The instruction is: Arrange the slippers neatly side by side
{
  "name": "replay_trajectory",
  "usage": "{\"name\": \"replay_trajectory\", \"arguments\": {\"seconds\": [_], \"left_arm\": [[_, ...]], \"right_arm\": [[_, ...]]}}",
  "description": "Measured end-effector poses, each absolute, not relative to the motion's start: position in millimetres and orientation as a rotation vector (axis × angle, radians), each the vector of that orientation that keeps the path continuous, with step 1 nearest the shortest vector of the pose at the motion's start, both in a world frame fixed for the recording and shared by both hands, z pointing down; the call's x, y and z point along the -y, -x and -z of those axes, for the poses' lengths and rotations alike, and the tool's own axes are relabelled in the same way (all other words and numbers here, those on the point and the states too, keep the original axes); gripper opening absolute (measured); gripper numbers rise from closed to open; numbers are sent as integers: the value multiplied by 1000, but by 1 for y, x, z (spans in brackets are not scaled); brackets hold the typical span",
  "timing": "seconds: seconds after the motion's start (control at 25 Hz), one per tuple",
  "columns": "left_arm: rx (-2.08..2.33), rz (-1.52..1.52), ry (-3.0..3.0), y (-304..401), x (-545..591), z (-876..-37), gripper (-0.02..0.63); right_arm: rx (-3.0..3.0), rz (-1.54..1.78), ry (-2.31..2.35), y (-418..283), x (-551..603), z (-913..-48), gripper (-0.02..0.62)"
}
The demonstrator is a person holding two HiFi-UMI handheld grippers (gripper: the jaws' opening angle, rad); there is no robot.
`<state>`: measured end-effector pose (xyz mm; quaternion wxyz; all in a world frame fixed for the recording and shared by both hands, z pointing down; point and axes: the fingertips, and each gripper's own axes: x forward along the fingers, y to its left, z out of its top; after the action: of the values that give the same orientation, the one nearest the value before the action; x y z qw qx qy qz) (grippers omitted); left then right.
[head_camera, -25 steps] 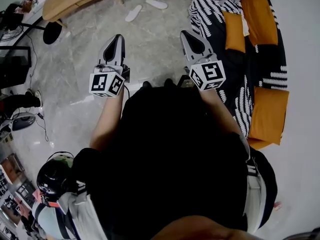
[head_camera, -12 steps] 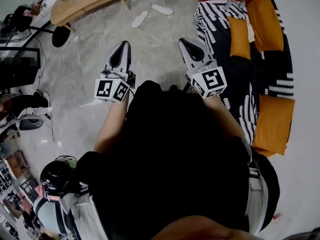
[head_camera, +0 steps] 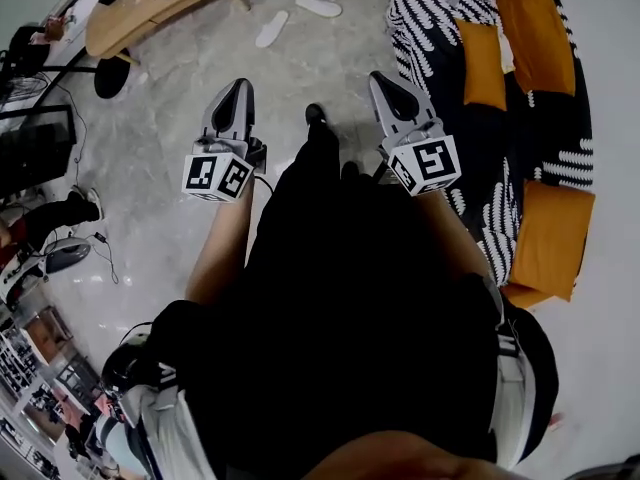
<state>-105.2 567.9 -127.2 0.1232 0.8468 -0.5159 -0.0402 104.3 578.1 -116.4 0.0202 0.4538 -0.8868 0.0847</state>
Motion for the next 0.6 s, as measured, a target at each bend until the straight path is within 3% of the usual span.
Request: {"name": "replay_trajectory", "arguments": {"seconds": [0.6], "left_arm": [[1473, 157, -2482, 148, -394, 116, 14]], "right_arm": [[2690, -250, -1372, -57, -397, 110, 32]]}}
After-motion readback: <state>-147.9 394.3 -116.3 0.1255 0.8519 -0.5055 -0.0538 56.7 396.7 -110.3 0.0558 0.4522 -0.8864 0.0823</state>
